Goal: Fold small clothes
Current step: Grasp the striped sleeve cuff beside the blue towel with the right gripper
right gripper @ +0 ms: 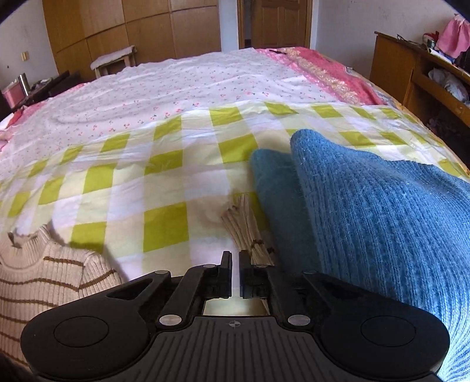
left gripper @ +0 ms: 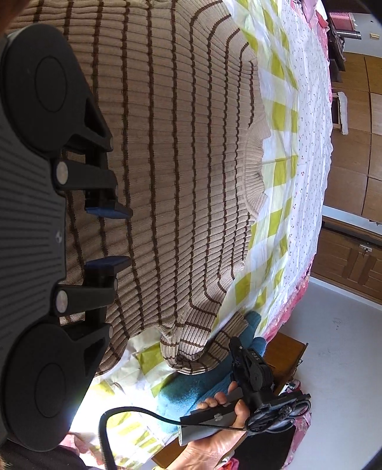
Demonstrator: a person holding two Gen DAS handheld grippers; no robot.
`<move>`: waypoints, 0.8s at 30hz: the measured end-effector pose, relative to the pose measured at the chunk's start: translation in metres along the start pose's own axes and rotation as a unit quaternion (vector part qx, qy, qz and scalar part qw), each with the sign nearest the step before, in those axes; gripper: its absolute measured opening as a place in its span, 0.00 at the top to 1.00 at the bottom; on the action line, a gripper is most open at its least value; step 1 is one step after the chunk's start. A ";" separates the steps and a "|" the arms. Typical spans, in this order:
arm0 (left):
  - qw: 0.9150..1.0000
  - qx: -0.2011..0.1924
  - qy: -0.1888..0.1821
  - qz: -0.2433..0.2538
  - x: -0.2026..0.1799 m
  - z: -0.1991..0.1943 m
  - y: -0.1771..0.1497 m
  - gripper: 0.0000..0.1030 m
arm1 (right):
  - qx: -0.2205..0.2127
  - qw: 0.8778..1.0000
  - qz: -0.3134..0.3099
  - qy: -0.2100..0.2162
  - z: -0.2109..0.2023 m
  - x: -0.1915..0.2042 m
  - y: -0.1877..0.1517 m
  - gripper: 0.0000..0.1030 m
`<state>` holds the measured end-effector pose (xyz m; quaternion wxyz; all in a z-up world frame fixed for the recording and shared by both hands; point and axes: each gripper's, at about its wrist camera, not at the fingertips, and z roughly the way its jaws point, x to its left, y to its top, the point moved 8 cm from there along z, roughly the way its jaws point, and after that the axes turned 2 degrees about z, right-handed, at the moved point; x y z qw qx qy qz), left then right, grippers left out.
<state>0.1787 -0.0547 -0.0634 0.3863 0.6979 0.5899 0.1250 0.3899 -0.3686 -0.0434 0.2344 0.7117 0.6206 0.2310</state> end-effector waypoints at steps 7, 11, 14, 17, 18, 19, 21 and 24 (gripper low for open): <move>1.000 0.003 -0.010 -0.006 0.001 0.000 0.000 0.64 | 0.027 0.998 -0.028 -0.045 0.011 -0.002 0.007 0.90; 1.000 0.004 -0.014 -0.007 -0.001 0.000 -0.001 0.64 | 0.028 0.997 -0.032 -0.062 0.011 0.000 0.012 0.87; 1.000 0.004 -0.017 -0.006 -0.001 -0.001 -0.001 0.63 | 0.014 0.996 -0.049 -0.074 0.002 0.003 0.019 0.80; 1.000 0.004 -0.020 -0.007 -0.002 -0.002 -0.002 0.63 | 0.029 0.994 -0.063 -0.087 0.005 0.002 0.018 0.79; 1.000 0.004 -0.020 -0.007 -0.002 -0.002 -0.002 0.63 | 0.033 0.993 -0.065 -0.089 0.007 0.002 0.016 0.79; 1.000 0.004 -0.020 -0.006 -0.002 -0.003 -0.002 0.63 | 0.035 0.992 -0.069 -0.095 0.010 0.002 0.015 0.79; 1.000 0.002 -0.020 -0.005 -0.003 -0.004 -0.002 0.63 | 0.042 0.990 -0.082 -0.104 0.016 0.003 0.011 0.79; 1.000 0.001 -0.020 -0.006 -0.003 -0.004 -0.001 0.63 | 0.053 0.987 -0.098 -0.115 0.025 0.004 0.006 0.80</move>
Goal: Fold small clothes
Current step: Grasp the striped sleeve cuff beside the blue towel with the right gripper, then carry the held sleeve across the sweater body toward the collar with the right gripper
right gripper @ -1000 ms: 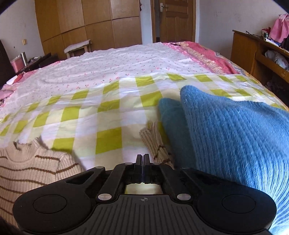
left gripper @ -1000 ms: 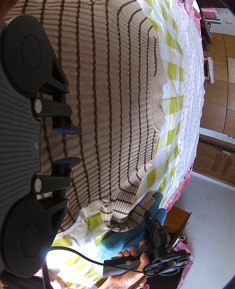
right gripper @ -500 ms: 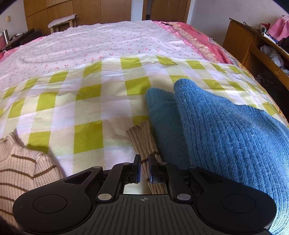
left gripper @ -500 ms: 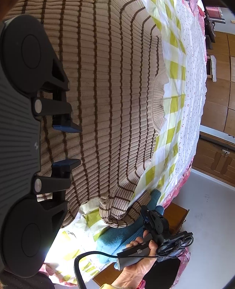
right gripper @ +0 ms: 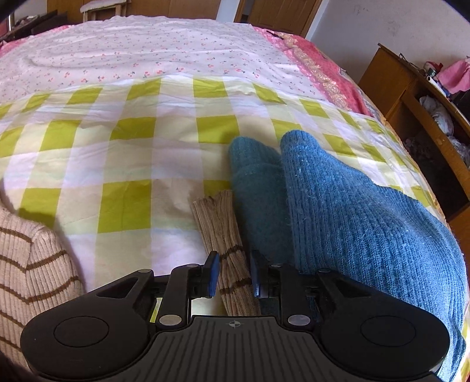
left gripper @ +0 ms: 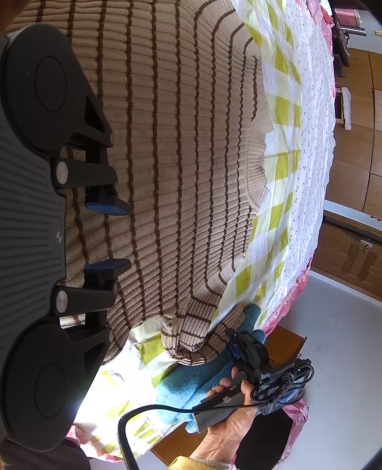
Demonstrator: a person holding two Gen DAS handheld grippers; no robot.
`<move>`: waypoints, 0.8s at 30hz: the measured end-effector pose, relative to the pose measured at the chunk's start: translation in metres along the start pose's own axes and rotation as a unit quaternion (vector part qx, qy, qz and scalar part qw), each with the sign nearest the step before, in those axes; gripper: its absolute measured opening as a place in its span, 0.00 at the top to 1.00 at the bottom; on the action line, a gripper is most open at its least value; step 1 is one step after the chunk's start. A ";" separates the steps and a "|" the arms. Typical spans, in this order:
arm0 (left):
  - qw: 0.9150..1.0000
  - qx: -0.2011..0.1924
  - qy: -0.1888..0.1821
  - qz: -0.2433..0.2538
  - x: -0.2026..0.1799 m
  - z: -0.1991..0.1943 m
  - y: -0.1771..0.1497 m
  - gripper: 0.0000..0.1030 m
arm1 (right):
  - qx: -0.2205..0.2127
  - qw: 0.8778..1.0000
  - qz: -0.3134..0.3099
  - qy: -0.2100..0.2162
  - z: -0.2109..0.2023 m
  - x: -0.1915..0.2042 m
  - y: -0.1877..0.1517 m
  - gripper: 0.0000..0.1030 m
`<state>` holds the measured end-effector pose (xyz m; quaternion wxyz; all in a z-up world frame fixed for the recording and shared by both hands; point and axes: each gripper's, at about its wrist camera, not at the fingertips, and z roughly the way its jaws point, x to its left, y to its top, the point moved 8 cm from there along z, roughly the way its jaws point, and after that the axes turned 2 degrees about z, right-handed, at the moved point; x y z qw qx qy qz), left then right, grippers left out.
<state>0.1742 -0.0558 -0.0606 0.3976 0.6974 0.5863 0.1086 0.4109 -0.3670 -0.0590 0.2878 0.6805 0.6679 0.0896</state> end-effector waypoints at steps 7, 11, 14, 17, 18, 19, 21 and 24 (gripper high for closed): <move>1.000 -0.002 -0.001 -0.002 0.001 -0.002 0.001 0.63 | -0.002 1.000 0.009 0.011 -0.002 0.000 -0.005 0.94; 1.000 -0.009 -0.003 -0.005 0.002 -0.006 0.003 0.63 | -0.039 0.994 0.074 0.065 -0.035 -0.008 0.002 0.94; 1.000 -0.020 -0.002 -0.006 0.004 -0.013 0.006 0.63 | -0.067 0.982 0.129 0.122 -0.069 -0.009 0.007 0.94; 0.999 -0.032 0.000 -0.008 0.006 -0.021 0.009 0.63 | -0.096 0.968 0.154 0.176 -0.106 0.007 0.015 0.94; 0.999 -0.036 0.001 -0.010 0.008 -0.024 0.010 0.63 | -0.104 0.964 0.156 0.187 -0.115 0.014 0.017 0.94; 0.999 -0.039 0.003 -0.011 0.009 -0.027 0.012 0.63 | -0.114 0.960 0.157 0.203 -0.128 0.025 0.021 0.94; 0.999 -0.049 0.007 -0.015 0.013 -0.033 0.015 0.63 | -0.125 0.952 0.155 0.234 -0.148 0.046 0.025 0.94; 0.998 -0.064 0.012 -0.022 0.021 -0.043 0.019 0.63 | -0.140 0.938 0.149 0.280 -0.177 0.081 0.031 0.94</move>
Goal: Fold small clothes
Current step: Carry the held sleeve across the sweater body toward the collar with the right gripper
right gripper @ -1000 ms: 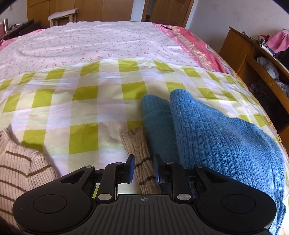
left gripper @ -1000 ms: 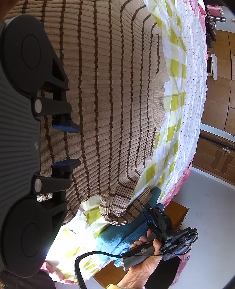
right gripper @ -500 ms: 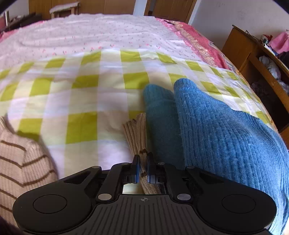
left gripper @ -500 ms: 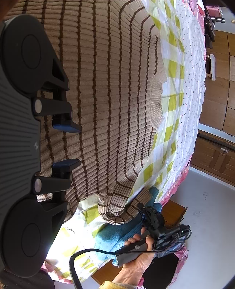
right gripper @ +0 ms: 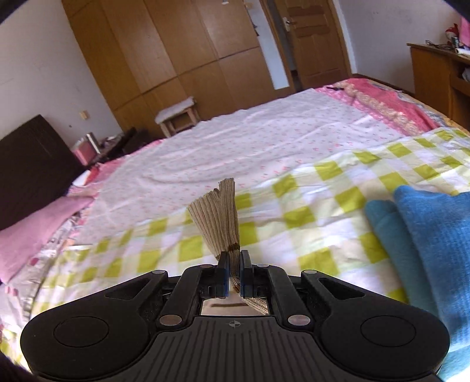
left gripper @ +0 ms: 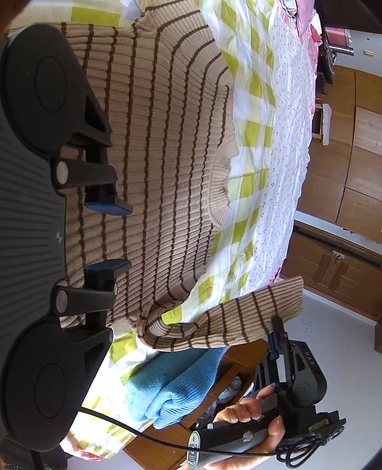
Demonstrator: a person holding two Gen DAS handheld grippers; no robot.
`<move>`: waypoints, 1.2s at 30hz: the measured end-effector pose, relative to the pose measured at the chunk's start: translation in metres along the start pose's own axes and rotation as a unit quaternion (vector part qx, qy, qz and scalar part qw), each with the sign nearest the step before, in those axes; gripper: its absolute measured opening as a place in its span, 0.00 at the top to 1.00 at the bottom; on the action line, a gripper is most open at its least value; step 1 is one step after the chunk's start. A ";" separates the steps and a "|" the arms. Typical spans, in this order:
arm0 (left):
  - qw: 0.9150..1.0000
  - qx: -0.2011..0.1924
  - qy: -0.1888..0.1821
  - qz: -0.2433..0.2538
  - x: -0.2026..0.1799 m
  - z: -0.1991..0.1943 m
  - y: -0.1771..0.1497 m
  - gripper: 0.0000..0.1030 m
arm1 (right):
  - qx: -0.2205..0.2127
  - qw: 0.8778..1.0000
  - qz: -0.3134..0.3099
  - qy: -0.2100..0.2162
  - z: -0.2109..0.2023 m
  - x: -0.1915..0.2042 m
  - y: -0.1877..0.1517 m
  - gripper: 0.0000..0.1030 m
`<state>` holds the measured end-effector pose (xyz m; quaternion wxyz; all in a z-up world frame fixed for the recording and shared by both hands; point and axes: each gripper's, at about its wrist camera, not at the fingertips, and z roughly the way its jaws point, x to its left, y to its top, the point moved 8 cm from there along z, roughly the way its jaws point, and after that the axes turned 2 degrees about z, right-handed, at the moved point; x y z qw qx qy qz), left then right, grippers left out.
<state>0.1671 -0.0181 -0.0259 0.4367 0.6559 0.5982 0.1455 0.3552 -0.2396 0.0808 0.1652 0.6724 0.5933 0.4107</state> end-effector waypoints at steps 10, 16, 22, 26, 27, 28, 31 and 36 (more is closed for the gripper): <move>0.999 -0.032 0.018 -0.017 0.027 -0.022 0.009 0.62 | 0.011 0.997 -0.019 0.080 -0.008 0.097 -0.042 0.94; 0.997 -0.036 0.059 -0.031 0.055 -0.025 0.005 0.62 | 0.086 0.987 -0.048 0.129 0.001 0.129 -0.095 0.87; 0.996 -0.032 0.073 -0.045 0.070 -0.023 0.002 0.62 | 0.076 0.986 -0.091 0.120 -0.019 0.108 -0.103 0.86; 0.996 -0.033 0.078 -0.042 0.070 -0.021 0.000 0.62 | 0.088 0.987 -0.132 0.039 0.002 0.061 -0.119 0.86; 0.995 -0.033 0.079 -0.041 0.070 -0.021 0.000 0.62 | 0.097 0.985 -0.139 0.029 0.008 0.052 -0.127 0.86; 0.995 -0.033 0.080 -0.040 0.070 -0.020 0.000 0.62 | 0.107 0.984 -0.145 0.017 0.015 0.041 -0.136 0.86; 0.995 -0.030 0.085 -0.043 0.073 -0.018 0.000 0.62 | 0.148 0.978 -0.148 0.001 0.032 0.017 -0.167 0.86; 0.994 -0.031 0.091 -0.051 0.081 -0.017 0.001 0.62 | 0.271 0.937 -0.209 0.065 0.012 0.022 -0.237 0.86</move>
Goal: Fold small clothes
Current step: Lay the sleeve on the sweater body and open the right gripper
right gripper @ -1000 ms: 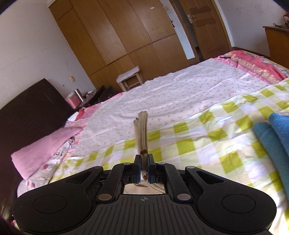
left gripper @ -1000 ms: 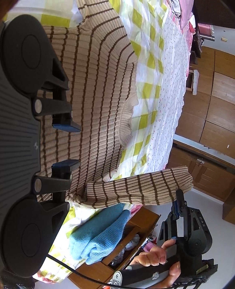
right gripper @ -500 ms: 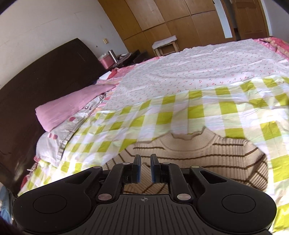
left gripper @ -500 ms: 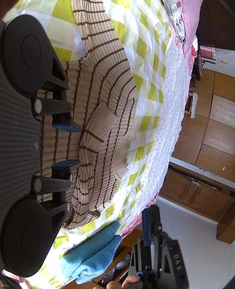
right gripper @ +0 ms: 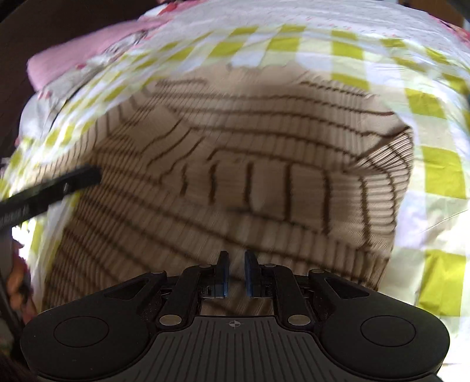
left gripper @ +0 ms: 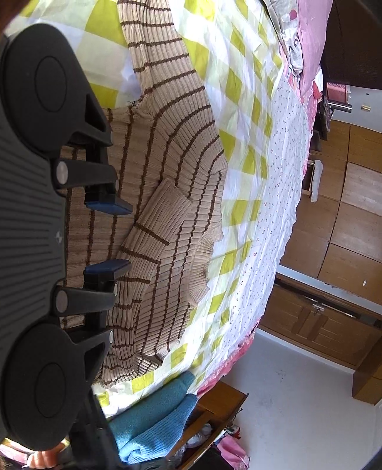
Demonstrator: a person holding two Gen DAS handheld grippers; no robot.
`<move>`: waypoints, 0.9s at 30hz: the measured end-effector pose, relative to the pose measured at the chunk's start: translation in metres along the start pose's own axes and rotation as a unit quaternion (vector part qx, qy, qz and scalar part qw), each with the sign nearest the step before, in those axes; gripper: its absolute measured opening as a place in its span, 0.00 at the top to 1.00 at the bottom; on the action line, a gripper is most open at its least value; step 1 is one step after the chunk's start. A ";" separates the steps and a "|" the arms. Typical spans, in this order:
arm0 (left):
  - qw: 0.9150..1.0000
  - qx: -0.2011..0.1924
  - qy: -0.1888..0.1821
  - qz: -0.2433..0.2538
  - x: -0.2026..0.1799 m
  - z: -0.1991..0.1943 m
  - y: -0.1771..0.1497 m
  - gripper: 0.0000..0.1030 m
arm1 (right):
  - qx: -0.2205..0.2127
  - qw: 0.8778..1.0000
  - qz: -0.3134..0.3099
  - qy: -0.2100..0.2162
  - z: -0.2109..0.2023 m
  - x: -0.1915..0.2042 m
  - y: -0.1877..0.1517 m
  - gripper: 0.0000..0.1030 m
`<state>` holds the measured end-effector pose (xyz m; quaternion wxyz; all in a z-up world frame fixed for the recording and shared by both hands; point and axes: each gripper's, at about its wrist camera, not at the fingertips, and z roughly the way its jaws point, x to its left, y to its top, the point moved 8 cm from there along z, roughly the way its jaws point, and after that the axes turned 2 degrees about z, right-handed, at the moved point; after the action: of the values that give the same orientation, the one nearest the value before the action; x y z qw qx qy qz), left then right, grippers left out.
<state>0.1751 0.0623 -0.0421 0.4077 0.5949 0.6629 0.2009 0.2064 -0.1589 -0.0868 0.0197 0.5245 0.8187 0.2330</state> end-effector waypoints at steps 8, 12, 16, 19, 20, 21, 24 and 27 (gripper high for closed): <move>1.000 -0.005 0.015 -0.009 0.011 0.000 0.003 0.62 | -0.084 0.995 -0.048 0.012 -0.034 0.031 0.038 0.86; 0.999 -0.008 0.024 -0.019 0.021 -0.001 0.005 0.62 | -0.110 0.992 -0.069 0.001 -0.013 0.040 0.085 0.69; 0.999 -0.009 0.026 -0.022 0.026 -0.001 0.006 0.62 | -0.094 0.992 -0.080 0.003 0.026 0.044 0.112 0.69; 0.999 -0.009 0.028 -0.020 0.028 -0.001 0.007 0.62 | -0.066 0.994 -0.080 0.019 0.049 0.048 0.114 0.69; 0.999 -0.009 0.028 -0.020 0.028 0.000 0.007 0.62 | -0.062 0.994 -0.082 0.020 0.053 0.049 0.114 0.68; 0.999 -0.008 0.027 -0.021 0.029 0.000 0.007 0.62 | -0.061 0.994 -0.086 0.018 0.055 0.051 0.113 0.67; 0.999 -0.006 0.025 -0.022 0.029 0.001 0.006 0.62 | -0.052 0.994 -0.089 0.021 0.055 0.055 0.112 0.87; 0.999 -0.005 0.023 -0.022 0.028 0.001 0.006 0.62 | -0.060 0.992 -0.106 0.009 0.049 0.063 0.117 0.90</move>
<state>0.1803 0.0900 -0.0468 0.3993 0.5736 0.6839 0.2093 0.2916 -0.0466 -0.0702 0.0683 0.4305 0.8542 0.2834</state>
